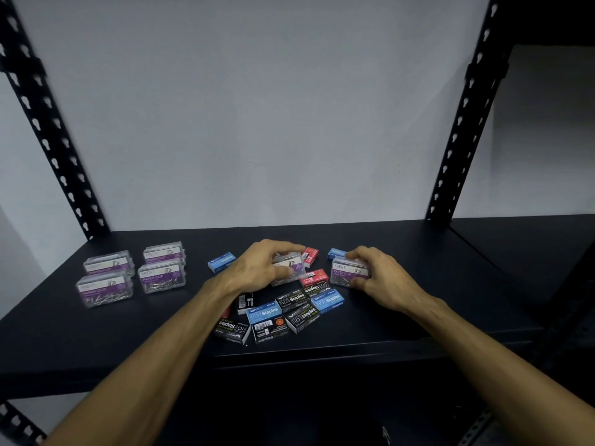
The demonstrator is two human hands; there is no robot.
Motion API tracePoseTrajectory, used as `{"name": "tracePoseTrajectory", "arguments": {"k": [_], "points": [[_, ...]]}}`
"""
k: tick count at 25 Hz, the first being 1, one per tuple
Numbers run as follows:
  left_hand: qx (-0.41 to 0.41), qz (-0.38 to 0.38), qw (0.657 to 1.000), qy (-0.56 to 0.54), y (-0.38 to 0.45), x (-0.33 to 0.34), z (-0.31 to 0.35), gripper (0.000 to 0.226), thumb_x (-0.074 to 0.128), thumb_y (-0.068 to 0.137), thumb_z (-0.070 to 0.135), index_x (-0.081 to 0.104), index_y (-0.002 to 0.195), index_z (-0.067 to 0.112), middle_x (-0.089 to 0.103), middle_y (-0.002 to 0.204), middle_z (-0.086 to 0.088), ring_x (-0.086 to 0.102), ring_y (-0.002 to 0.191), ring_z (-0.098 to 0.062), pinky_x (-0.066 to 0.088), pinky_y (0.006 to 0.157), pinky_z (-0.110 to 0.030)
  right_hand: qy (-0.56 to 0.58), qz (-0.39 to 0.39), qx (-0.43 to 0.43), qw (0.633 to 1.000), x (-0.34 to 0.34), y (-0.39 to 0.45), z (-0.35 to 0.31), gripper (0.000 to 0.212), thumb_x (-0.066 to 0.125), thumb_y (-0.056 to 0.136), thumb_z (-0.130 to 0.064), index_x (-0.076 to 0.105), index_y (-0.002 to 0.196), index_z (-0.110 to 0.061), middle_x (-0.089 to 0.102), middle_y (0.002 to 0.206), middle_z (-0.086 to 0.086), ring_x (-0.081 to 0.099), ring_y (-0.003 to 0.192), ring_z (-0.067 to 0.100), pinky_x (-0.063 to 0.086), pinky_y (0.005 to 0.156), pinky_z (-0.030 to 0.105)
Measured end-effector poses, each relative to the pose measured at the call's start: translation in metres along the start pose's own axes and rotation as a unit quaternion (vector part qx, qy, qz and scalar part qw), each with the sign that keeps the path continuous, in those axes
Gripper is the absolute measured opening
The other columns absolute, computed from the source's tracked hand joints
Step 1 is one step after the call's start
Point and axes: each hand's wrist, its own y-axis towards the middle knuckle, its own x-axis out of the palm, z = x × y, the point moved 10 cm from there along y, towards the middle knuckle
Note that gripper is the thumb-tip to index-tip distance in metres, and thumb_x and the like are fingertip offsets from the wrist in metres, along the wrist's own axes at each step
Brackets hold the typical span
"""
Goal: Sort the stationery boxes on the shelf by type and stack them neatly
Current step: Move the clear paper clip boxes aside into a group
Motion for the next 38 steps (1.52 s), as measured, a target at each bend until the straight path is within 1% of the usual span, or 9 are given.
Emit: {"name": "tracePoseTrajectory", "arguments": {"k": [4, 9, 17, 20, 23, 27, 30, 34, 38], "points": [[-0.004, -0.021, 1.000, 0.010, -0.005, 0.001, -0.007, 0.065, 0.070, 0.088, 0.010, 0.049, 0.137, 0.047, 0.055, 0.129, 0.008, 0.059, 0.106, -0.010, 0.057, 0.087, -0.036, -0.002, 0.000, -0.002, 1.000, -0.001, 0.001, -0.001, 0.049, 0.074, 0.086, -0.021, 0.052, 0.129, -0.025, 0.056, 0.132, 0.003, 0.057, 0.112, 0.015, 0.051, 0.090, 0.029], [-0.012, -0.012, 1.000, 0.010, -0.007, -0.007, -0.008, 0.053, 0.073, 0.085, 0.010, 0.055, 0.127, 0.037, 0.064, 0.112, 0.008, 0.062, 0.102, -0.010, 0.055, 0.091, -0.040, 0.014, -0.009, 0.003, 1.000, 0.000, 0.001, -0.002, 0.050, 0.074, 0.086, -0.020, 0.051, 0.131, -0.025, 0.059, 0.134, 0.005, 0.060, 0.113, 0.017, 0.054, 0.093, 0.035], [-0.006, -0.031, 0.999, 0.009, -0.028, -0.037, -0.014, 0.051, 0.070, 0.088, 0.012, 0.058, 0.131, 0.036, 0.063, 0.119, 0.012, 0.062, 0.100, -0.008, 0.056, 0.085, -0.030, 0.063, 0.006, -0.025, 0.998, -0.003, 0.012, -0.028, 0.051, 0.075, 0.085, -0.018, 0.053, 0.130, -0.026, 0.063, 0.126, -0.002, 0.062, 0.103, 0.009, 0.054, 0.084, 0.026], [-0.010, -0.018, 1.000, -0.006, -0.042, -0.053, -0.023, 0.051, 0.070, 0.087, 0.009, 0.060, 0.128, 0.037, 0.065, 0.117, 0.016, 0.063, 0.101, -0.004, 0.054, 0.084, -0.024, 0.084, -0.002, -0.046, 0.995, 0.004, 0.016, -0.046, 0.049, 0.076, 0.084, -0.016, 0.055, 0.127, -0.029, 0.065, 0.120, -0.007, 0.062, 0.098, 0.003, 0.051, 0.081, 0.022], [-0.024, -0.003, 0.999, -0.023, -0.061, -0.065, -0.040, 0.051, 0.071, 0.086, 0.006, 0.062, 0.127, 0.034, 0.066, 0.116, 0.013, 0.065, 0.102, -0.008, 0.057, 0.083, -0.028, 0.084, -0.016, -0.072, 0.994, 0.019, 0.020, -0.069, 0.048, 0.075, 0.084, -0.016, 0.056, 0.126, -0.031, 0.066, 0.116, -0.010, 0.062, 0.094, -0.001, 0.051, 0.077, 0.018], [-0.049, 0.021, 0.996, -0.067, -0.090, -0.082, -0.064, 0.051, 0.071, 0.086, 0.003, 0.063, 0.124, 0.035, 0.067, 0.110, 0.011, 0.067, 0.093, -0.006, 0.057, 0.071, -0.022, 0.094, -0.039, -0.108, 0.989, 0.045, 0.024, -0.102, 0.049, 0.076, 0.084, -0.017, 0.055, 0.127, -0.031, 0.065, 0.115, -0.009, 0.061, 0.092, -0.003, 0.050, 0.078, 0.017], [-0.065, 0.050, 0.995, -0.060, -0.113, -0.098, -0.082, 0.050, 0.071, 0.086, 0.005, 0.064, 0.122, 0.039, 0.066, 0.110, 0.013, 0.067, 0.094, -0.006, 0.058, 0.077, -0.027, 0.096, -0.053, -0.135, 0.985, 0.064, 0.027, -0.130, 0.049, 0.076, 0.084, -0.020, 0.054, 0.126, -0.034, 0.064, 0.112, -0.014, 0.059, 0.093, -0.007, 0.047, 0.076, 0.014], [-0.086, 0.086, 0.989, -0.080, -0.146, -0.121, -0.106, 0.050, 0.072, 0.085, 0.002, 0.067, 0.119, 0.038, 0.068, 0.112, 0.016, 0.067, 0.097, -0.004, 0.057, 0.079, -0.025, 0.100, -0.077, -0.174, 0.977, 0.091, 0.033, -0.179, 0.048, 0.075, 0.084, -0.020, 0.054, 0.126, -0.032, 0.066, 0.113, -0.011, 0.063, 0.095, 0.001, 0.054, 0.083, 0.026], [-0.113, 0.110, 0.984, -0.080, -0.179, -0.143, -0.130, 0.050, 0.071, 0.085, 0.003, 0.066, 0.116, 0.042, 0.066, 0.111, 0.017, 0.066, 0.092, 0.002, 0.055, 0.071, -0.018, 0.101, -0.096, -0.208, 0.968, 0.117, 0.034, -0.224, 0.046, 0.075, 0.084, -0.018, 0.055, 0.123, -0.033, 0.064, 0.107, -0.013, 0.060, 0.087, -0.005, 0.047, 0.072, 0.015]]}}
